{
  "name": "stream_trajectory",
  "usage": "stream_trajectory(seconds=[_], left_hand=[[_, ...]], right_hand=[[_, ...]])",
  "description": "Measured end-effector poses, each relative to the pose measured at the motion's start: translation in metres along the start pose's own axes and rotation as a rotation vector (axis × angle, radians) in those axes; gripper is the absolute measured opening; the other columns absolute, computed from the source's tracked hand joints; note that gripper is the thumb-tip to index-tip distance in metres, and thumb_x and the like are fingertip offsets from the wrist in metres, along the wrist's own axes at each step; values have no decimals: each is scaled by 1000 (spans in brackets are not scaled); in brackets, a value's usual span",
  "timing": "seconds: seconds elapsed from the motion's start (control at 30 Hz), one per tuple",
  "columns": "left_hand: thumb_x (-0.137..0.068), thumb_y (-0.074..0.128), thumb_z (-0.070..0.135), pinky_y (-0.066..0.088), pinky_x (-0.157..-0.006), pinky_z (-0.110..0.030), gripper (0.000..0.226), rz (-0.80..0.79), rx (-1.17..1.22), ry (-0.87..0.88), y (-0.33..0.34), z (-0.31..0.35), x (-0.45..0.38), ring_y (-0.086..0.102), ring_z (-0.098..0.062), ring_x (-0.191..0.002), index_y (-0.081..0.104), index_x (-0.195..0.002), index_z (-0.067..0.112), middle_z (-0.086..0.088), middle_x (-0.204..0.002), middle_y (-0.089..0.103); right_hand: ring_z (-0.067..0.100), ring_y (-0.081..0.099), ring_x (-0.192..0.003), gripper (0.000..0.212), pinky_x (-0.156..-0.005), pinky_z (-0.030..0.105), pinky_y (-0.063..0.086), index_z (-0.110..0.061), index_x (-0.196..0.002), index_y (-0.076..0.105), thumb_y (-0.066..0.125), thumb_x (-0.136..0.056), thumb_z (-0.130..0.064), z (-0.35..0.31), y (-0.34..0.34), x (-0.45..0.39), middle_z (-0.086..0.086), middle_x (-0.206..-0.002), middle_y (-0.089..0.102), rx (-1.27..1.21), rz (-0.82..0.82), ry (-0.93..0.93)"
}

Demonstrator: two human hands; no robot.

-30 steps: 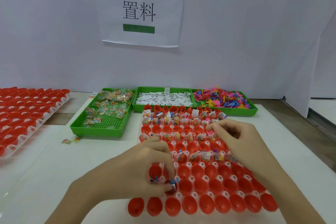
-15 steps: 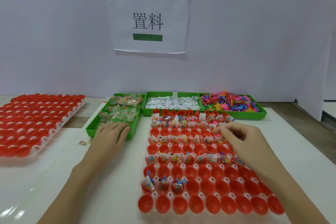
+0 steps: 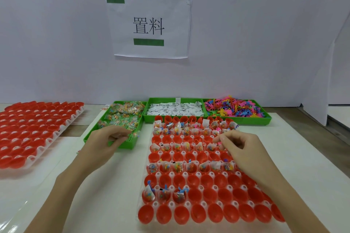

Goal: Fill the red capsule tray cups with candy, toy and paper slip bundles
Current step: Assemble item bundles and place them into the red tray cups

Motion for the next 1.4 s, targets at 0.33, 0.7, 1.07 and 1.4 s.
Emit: stream_trajectory(seconds=[0.33, 0.7, 1.07, 1.4], left_hand=[[-80, 82, -2, 55, -66, -29, 17, 244, -160, 208, -13, 36, 6, 65, -16, -65, 76, -94, 6, -1, -88, 72], [-81, 83, 10, 58, -74, -17, 14, 106, 437, 163, 31, 71, 12, 75, -10, -78, 77, -91, 18, 8, -84, 76], [-84, 81, 28, 51, -54, -19, 10, 108, 564, 41, 34, 58, 7, 67, -17, -54, 75, -92, 23, 3, -83, 75], [-82, 80, 28, 48, -50, -19, 12, 118, 657, -65, 30, 49, 6, 63, -21, -50, 77, -91, 21, 1, -84, 76]], right_hand=[[20, 63, -64, 26, -63, 29, 52, -31, -83, 78, 61, -100, -22, 0, 3, 0, -9, -69, 70, -4, -15, 1], [-7, 63, -80, 15, -66, 3, 46, -28, -98, 77, 64, -98, -21, -18, 24, -35, -19, -87, 71, 224, -21, -84], [20, 69, -98, 20, -85, 30, 52, -6, -109, 78, 69, -96, -18, -7, 67, -178, 10, -117, 75, 626, -226, -63], [29, 70, -93, 21, -88, 43, 59, 0, -99, 76, 78, -88, -18, 27, 96, -211, 14, -101, 75, 906, -311, -2]])
Point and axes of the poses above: each hand's wrist, its own x-axis away from the middle knuckle, its own y-axis out of the palm, z = x × y, the point moved 8 cm from there along -x, towards the middle knuckle
